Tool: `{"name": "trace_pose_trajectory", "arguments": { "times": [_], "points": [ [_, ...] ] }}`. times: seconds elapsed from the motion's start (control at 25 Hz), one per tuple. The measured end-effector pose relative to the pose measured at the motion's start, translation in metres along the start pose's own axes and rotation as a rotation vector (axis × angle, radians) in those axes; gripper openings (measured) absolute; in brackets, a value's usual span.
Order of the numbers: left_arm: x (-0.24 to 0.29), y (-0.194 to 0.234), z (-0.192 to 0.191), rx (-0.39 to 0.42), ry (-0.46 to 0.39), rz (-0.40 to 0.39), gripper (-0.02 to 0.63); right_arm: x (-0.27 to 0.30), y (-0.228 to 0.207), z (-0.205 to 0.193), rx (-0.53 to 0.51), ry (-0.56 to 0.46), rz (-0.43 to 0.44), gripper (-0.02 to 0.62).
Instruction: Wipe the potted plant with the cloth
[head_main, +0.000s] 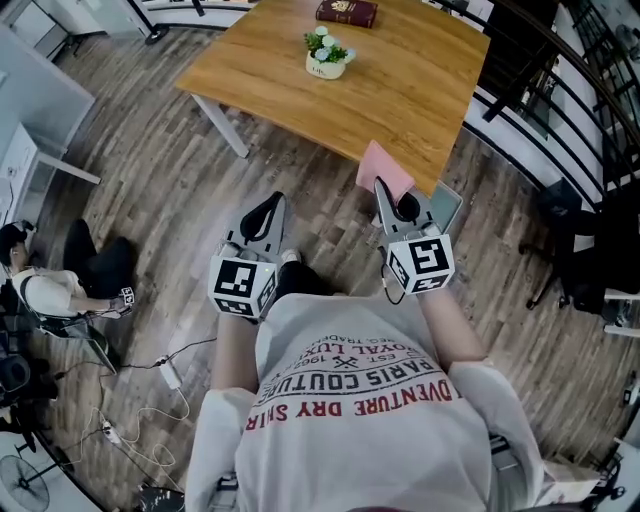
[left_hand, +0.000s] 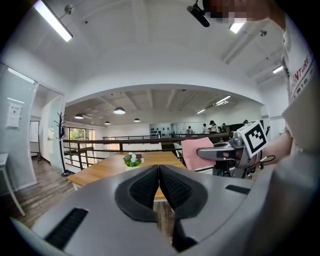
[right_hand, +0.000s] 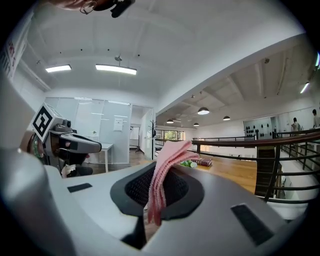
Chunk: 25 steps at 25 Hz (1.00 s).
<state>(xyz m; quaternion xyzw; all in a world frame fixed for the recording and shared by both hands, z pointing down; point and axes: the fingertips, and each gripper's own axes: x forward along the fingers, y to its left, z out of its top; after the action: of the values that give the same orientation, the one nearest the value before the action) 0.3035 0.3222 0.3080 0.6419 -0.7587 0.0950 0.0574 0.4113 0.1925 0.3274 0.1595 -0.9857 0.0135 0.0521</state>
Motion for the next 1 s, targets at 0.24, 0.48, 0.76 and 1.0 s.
{"name": "trace_pose_trajectory", "arguments": {
  "times": [0.24,0.48,0.76,1.0],
  "points": [
    [0.031,0.055,-0.008,-0.059,-0.011,0.005,0.017,0.051,-0.010,-0.006,-0.008,0.031,-0.034,0.035],
    [0.090,0.121,0.000,-0.045,-0.010,-0.079,0.017,0.128,-0.027,0.005,-0.007,0.046,-0.112,0.037],
    [0.174,0.225,0.008,-0.041,0.008,-0.220,0.017,0.232,-0.044,0.017,0.015,0.081,-0.268,0.035],
    [0.232,0.276,0.009,-0.019,0.037,-0.357,0.017,0.285,-0.060,0.022,0.045,0.107,-0.414,0.035]
  ]
}}
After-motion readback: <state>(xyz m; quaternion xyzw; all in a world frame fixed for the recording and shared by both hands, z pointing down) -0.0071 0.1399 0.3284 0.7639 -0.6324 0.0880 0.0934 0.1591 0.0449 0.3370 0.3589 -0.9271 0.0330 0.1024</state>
